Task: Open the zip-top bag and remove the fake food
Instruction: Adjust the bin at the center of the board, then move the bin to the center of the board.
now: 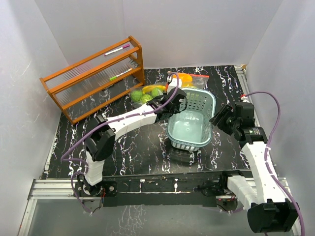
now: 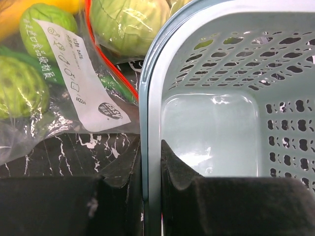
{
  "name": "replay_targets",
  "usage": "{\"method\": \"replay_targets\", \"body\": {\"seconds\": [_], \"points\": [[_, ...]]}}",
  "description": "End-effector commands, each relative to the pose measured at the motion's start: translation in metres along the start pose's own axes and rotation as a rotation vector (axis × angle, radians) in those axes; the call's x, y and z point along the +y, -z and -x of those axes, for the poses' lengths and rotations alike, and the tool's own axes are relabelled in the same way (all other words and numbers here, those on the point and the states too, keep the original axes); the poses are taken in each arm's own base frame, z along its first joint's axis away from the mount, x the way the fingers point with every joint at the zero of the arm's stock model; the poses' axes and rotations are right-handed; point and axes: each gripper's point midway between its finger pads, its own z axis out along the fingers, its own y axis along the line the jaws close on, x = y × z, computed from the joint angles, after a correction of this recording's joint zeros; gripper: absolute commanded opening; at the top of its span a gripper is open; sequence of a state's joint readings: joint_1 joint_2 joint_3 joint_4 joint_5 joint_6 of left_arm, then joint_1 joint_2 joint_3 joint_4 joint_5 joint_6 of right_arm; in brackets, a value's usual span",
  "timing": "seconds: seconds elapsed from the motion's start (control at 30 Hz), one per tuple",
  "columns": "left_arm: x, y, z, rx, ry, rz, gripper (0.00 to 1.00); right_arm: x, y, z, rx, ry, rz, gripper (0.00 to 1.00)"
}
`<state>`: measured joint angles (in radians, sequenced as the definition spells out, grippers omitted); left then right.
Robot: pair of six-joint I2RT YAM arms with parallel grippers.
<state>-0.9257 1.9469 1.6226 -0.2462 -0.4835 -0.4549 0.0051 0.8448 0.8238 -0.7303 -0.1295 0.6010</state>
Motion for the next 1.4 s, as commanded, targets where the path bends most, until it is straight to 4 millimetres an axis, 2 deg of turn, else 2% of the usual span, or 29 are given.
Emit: {"method": "replay_targets", "body": {"seconds": [0.0,0.03,0.1,0.2,0.33,0.4,0.5,0.6,0.67,0.77,0.87,1.03,1.17,1.3,1.37], "points": [[-0.002,0.005,0.015,-0.049,0.116,0.017,0.11,0.010,0.007,0.042,-0.133,0.067,-0.011,0.54],[-0.002,0.004,0.013,-0.045,0.119,0.016,0.26,0.010,0.009,0.048,-0.152,0.071,-0.024,0.54],[-0.002,0.006,0.013,-0.043,0.126,0.011,0.41,0.015,0.017,0.061,-0.194,0.082,-0.022,0.54],[-0.002,0.017,0.022,-0.077,0.156,-0.017,0.54,0.023,0.025,0.075,-0.221,0.109,-0.018,0.59],[-0.006,0.051,0.057,-0.181,0.202,-0.111,0.85,0.038,0.031,0.087,-0.219,0.137,0.013,0.62],[0.003,0.068,0.076,-0.217,0.197,-0.095,0.97,0.046,0.034,0.095,-0.231,0.142,0.036,0.61],[0.030,0.091,0.098,-0.252,0.189,-0.031,0.97,0.059,0.028,0.100,-0.208,0.148,0.071,0.60],[0.067,0.100,0.103,-0.246,0.231,0.011,0.97,0.083,0.017,0.094,-0.168,0.177,0.120,0.58],[0.096,0.098,0.093,-0.219,0.286,0.023,0.97,0.107,0.006,0.081,-0.149,0.232,0.124,0.58],[0.139,0.092,0.073,-0.183,0.364,0.071,0.97,0.146,-0.011,0.050,-0.097,0.329,0.111,0.59],[0.167,0.094,0.054,-0.154,0.387,0.130,0.97,0.165,-0.029,0.024,-0.063,0.368,0.091,0.60],[0.186,0.095,0.031,-0.116,0.377,0.188,0.97,0.176,-0.051,-0.009,-0.065,0.418,0.030,0.60],[0.196,0.106,0.033,-0.129,0.363,0.213,0.97,0.188,-0.066,-0.036,-0.040,0.466,0.007,0.59],[0.200,0.107,0.028,-0.127,0.341,0.230,0.97,0.197,-0.070,-0.038,-0.051,0.467,0.014,0.56],[0.202,0.106,0.025,-0.121,0.335,0.237,0.97,0.197,-0.072,-0.036,-0.060,0.469,0.003,0.51]]}}
